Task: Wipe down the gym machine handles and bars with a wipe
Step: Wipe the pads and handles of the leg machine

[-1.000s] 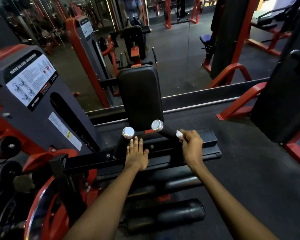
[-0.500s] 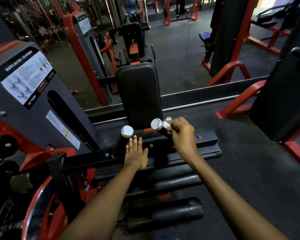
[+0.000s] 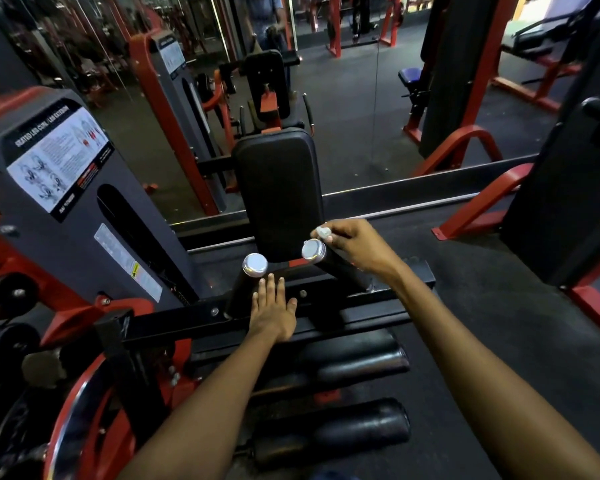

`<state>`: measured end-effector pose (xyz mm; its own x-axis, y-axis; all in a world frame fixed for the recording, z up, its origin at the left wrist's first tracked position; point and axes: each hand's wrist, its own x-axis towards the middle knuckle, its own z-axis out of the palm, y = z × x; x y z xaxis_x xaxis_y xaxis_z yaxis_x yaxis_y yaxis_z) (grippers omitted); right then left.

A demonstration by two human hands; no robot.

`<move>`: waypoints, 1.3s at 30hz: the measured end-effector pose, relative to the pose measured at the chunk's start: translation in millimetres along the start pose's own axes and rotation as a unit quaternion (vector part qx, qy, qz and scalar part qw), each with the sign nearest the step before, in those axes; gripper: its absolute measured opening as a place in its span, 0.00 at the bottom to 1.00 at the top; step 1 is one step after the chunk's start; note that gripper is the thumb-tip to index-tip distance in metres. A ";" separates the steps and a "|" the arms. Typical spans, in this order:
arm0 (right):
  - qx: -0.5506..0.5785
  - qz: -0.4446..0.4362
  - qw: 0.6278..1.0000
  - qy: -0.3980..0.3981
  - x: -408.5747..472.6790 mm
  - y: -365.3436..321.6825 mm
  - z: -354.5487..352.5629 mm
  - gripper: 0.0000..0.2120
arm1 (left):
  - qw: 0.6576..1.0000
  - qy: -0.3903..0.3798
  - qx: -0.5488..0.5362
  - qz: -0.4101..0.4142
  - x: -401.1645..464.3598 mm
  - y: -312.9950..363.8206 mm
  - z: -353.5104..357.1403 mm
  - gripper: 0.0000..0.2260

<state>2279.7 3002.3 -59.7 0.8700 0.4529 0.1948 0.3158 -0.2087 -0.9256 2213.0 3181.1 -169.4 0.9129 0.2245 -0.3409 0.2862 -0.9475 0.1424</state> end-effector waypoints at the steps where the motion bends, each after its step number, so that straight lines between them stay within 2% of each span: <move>1: 0.001 -0.016 1.000 -0.025 0.8 1.4 0.8 0.07 | 1.000 -0.001 0.000 -0.001 -0.1 -0.2 0.4 0.26; 3: -0.049 0.005 0.998 -0.043 -1.7 19.6 -3.4 0.16 | 1.000 -0.002 -0.001 -0.002 -0.3 0.0 0.4 0.26; 5: -0.157 0.056 0.983 -0.076 -4.9 41.8 -15.4 0.22 | 1.000 0.001 0.003 -0.002 0.2 0.4 0.5 0.26; 7: -0.283 0.094 0.944 -0.142 -2.6 51.2 -24.8 0.19 | 1.000 0.003 0.005 -0.002 0.7 0.4 0.9 0.26; 9: -0.336 0.099 0.921 -0.170 6.2 45.8 -24.8 0.15 | 1.000 0.006 0.005 -0.002 0.3 0.4 1.7 0.26; 10: -0.322 0.074 0.931 -0.156 11.3 38.2 -20.4 0.15 | 1.000 0.009 0.005 -0.002 0.4 0.5 2.1 0.26; 12: -0.195 0.011 0.975 -0.110 16.0 18.2 -6.0 0.15 | 1.000 0.011 0.006 0.001 0.6 0.3 1.8 0.26; 14: -0.106 -0.009 0.991 -0.076 11.7 14.2 -1.8 0.16 | 1.000 0.008 0.004 0.001 -0.2 -0.2 1.6 0.26; 16: -0.177 0.026 0.981 -0.071 3.5 32.9 -9.0 0.17 | 1.000 0.008 0.003 0.003 -0.5 -0.5 1.3 0.26; 18: -0.321 0.077 0.941 -0.070 -12.5 59.4 -18.9 0.11 | 1.000 0.009 0.002 0.003 -0.4 -0.8 1.3 0.26; 20: -0.372 0.076 0.925 0.001 -31.4 84.1 -19.7 0.08 | 1.000 0.011 0.002 0.004 -0.2 -1.1 2.2 0.26; 23: -0.317 0.094 0.936 0.119 -58.3 98.3 -4.5 0.13 | 1.000 0.018 0.002 0.006 1.6 -1.6 3.0 0.26; 27: -0.310 0.149 0.932 0.112 -84.1 94.0 4.0 0.10 | 1.000 0.021 0.000 0.007 0.7 -1.3 3.8 0.26; 29: -0.287 0.170 0.927 0.171 -76.4 85.1 -5.6 0.09 | 1.000 0.025 -0.001 0.008 1.1 -1.1 3.9 0.26; 31: -0.247 0.157 0.926 0.238 -59.8 82.7 -13.6 0.13 | 1.000 0.024 0.000 0.008 1.5 -0.5 3.8 0.26; 32: -0.236 0.159 0.930 0.231 -51.1 82.5 -15.3 0.15 | 1.000 0.022 0.001 0.007 1.4 -0.5 3.8 0.26; 35: -0.259 0.157 0.947 0.103 -39.8 93.7 -7.3 0.12 | 1.000 0.017 -0.002 0.006 1.0 -1.0 3.0 0.26; 37: -0.272 0.150 0.943 0.121 -46.0 96.8 0.0 0.07 | 1.000 0.016 -0.003 0.007 0.8 -1.3 2.9 0.26; 39: -0.310 0.119 0.927 0.176 -65.5 97.6 3.1 0.11 | 1.000 0.015 -0.005 0.006 0.3 -1.1 2.7 0.26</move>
<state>2252.3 2954.9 -163.8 0.9782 0.0428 0.2030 0.1611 -0.7731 -0.6135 2212.2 3181.5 -172.2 0.9247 0.2193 -0.3112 0.2771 -0.9483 0.1549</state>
